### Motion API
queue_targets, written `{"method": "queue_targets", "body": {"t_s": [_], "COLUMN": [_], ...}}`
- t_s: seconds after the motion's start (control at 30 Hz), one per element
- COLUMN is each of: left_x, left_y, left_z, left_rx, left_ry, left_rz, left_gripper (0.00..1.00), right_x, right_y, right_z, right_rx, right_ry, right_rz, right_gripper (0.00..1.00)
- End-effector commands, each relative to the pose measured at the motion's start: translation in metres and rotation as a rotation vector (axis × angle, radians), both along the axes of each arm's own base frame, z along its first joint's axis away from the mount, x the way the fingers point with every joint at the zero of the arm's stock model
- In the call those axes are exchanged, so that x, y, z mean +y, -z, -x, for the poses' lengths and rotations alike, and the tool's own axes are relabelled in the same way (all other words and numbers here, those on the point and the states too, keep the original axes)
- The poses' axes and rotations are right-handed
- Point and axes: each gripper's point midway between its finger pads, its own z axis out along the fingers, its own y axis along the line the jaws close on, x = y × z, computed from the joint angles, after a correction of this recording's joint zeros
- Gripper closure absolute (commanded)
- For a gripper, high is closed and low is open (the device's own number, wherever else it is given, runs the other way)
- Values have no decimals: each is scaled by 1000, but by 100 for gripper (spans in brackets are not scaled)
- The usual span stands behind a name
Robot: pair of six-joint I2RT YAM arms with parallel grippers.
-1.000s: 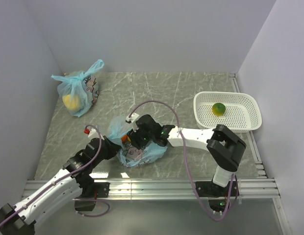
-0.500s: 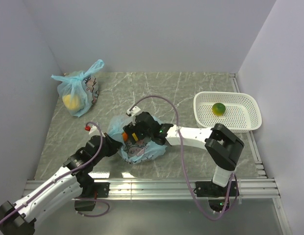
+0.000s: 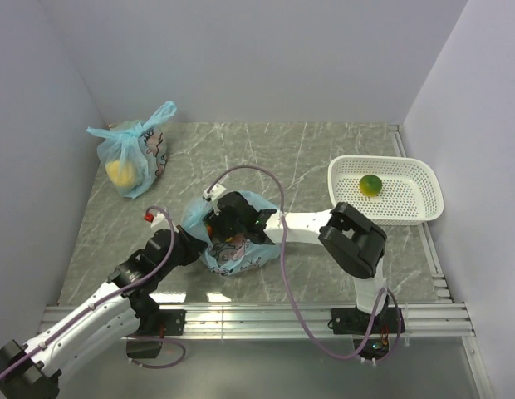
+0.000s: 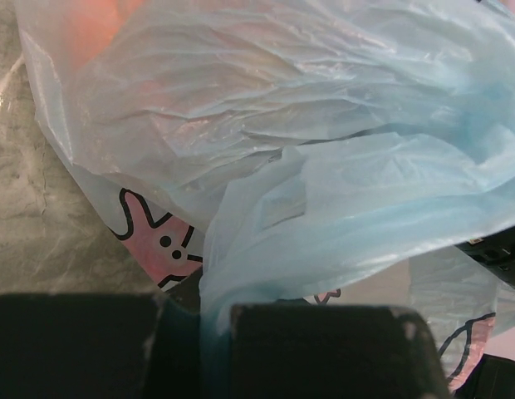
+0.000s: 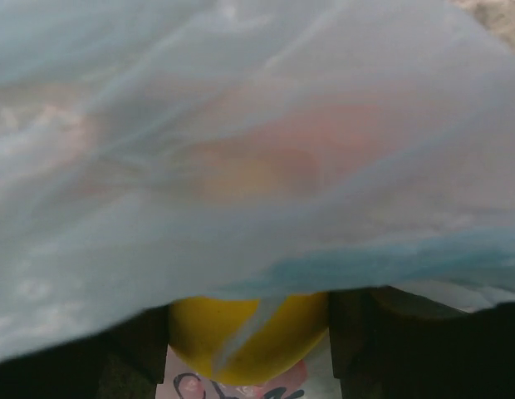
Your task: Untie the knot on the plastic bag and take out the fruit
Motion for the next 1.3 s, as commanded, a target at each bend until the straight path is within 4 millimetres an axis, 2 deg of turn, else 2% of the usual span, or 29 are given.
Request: {"method": "queue_targets", "body": {"t_s": [0.0, 0.03, 0.07, 0.1, 0.17, 0.2, 0.27, 0.3, 0.37, 0.4, 0.47, 0.5, 0.57, 0.6, 0.67, 0.7, 0.73, 0.77, 0.8, 0.83, 0.87, 0.97, 1.0, 1.07, 1.1, 1.13, 1.17, 1.2, 1.27], "left_x": [-3, -3, -3, -2, 1, 1, 5, 7, 10, 11, 11, 11, 9, 8, 6, 5, 5, 5, 4, 4, 4, 5, 5, 5, 5, 5, 4, 4, 2], "left_y": [-10, -11, -11, -13, -15, -19, -23, -26, -28, -29, -29, -30, -30, -29, -27, -25, -24, -24, -23, -22, -21, -22, -23, -26, -27, -28, -30, -30, -31], "left_z": [-6, -6, -7, -7, -9, -10, -13, -14, -16, -17, -17, -17, -16, -15, -14, -12, -11, -10, -8, -7, -6, -4, -4, -3, -3, -3, -2, -2, 0], "left_rx": [-37, -40, -40, -47, -55, -66, -79, -86, -95, -97, -99, -101, -100, -99, -95, -88, -84, -81, -76, -75, -71, -75, -78, -87, -91, -92, -95, -97, -96], "left_ry": [-1, -1, -4, -5, -17, -19, -36, -37, -47, -46, -44, -41, -31, -18, -7, 0, 4, 9, 16, 22, 24, 28, 27, 27, 28, 30, 33, 38, 52], "left_rz": [9, 12, 10, 10, 1, -6, -25, -41, -58, -70, -78, -79, -75, -72, -72, -70, -68, -67, -65, -67, -66, -61, -58, -51, -49, -48, -42, -42, -40], "left_gripper": [99, 99, 100, 99, 100, 99, 100, 100, 99, 100, 99, 99, 99, 99, 100, 100, 99, 100, 100, 99, 100, 99, 100, 99, 99, 99, 99, 99, 100], "right_x": [-10, -12, -20, -22, -31, -33, -41, -45, -52, -55, -59, -64, -69, -76, -87, -98, -109, -126, -151, -168, -201, -267, -301, -337, -351, -381, -390, -401, -423], "right_y": [-3, -7, -4, -19, -21, -39, -43, -61, -71, -93, -113, -134, -160, -180, -204, -221, -228, -232, -237, -239, -238, -220, -207, -189, -168, -159, -150, -127, -118], "right_z": [4, 7, 12, 15, 29, 34, 49, 52, 65, 69, 76, 79, 77, 74, 61, 51, 38, 21, 0, -13, -37, -71, -86, -98, -105, -111, -115, -120, -128], "right_rx": [-3, -5, -1, -14, 8, -3, 19, 2, 14, -12, -24, -52, -101, -141, -187, -235, -265, -297, -344, -349, -369, -358, -348, -306, -263, -246, -224, -173, -137], "right_ry": [6, 2, -4, -16, -59, -73, -108, -113, -141, -147, -167, -170, -159, -139, -77, -17, 54, 141, 283, 376, 513, 828, 941, 1093, 1147, 1248, 1275, 1312, 1387], "right_rz": [15, 11, 23, -1, 3, -29, -49, -85, -116, -159, -194, -229, -273, -307, -349, -372, -380, -378, -362, -367, -354, -336, -305, -314, -280, -288, -285, -239, -219], "right_gripper": [67, 83, 88, 91, 96, 99, 100, 100, 100, 100, 100, 100, 100, 100, 100, 100, 100, 100, 100, 100, 100, 100, 100, 100, 100, 100, 99, 96, 92]}}
